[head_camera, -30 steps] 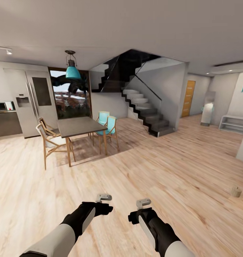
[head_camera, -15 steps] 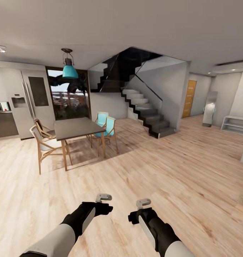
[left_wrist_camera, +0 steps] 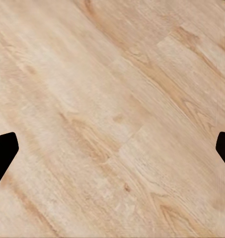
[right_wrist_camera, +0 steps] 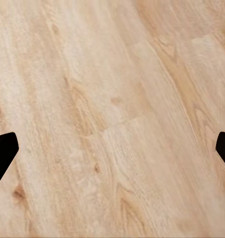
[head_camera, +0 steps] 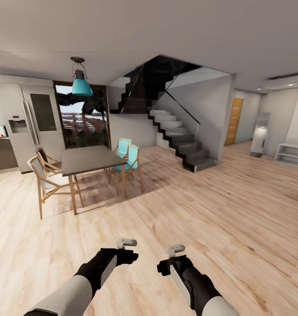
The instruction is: Place each of the two pumpkins and all three candles from the living room inside a cabinet in the living room (use any cabinet), then make sure every cabinet is closed, and position the cauldron so it is next to a table in the living room.
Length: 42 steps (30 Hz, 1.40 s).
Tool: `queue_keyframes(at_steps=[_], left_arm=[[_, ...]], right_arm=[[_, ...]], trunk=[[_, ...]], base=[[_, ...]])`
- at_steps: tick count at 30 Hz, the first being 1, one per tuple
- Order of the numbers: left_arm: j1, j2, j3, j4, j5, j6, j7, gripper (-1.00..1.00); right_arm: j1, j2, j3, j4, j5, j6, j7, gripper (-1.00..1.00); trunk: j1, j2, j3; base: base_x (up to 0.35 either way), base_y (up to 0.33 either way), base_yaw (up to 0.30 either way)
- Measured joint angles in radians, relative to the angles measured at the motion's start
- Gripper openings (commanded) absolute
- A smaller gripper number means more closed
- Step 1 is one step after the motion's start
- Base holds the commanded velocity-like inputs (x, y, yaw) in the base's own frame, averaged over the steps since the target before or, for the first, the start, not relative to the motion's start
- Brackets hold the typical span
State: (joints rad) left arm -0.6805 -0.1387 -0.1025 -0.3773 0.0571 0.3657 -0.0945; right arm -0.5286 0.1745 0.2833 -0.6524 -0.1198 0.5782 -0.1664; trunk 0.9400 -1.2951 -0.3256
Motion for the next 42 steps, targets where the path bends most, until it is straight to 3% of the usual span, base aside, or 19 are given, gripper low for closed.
queue_keyframes(at_steps=[42], left_arm=[[0.0,0.0,0.0,0.0,0.0,0.0,0.001,1.0]], right_arm=[[0.0,0.0,0.021,0.0,0.0,0.0,-0.001,1.0]], trunk=[[0.0,0.0,0.0]], base=[[0.26,-0.203,0.278]])
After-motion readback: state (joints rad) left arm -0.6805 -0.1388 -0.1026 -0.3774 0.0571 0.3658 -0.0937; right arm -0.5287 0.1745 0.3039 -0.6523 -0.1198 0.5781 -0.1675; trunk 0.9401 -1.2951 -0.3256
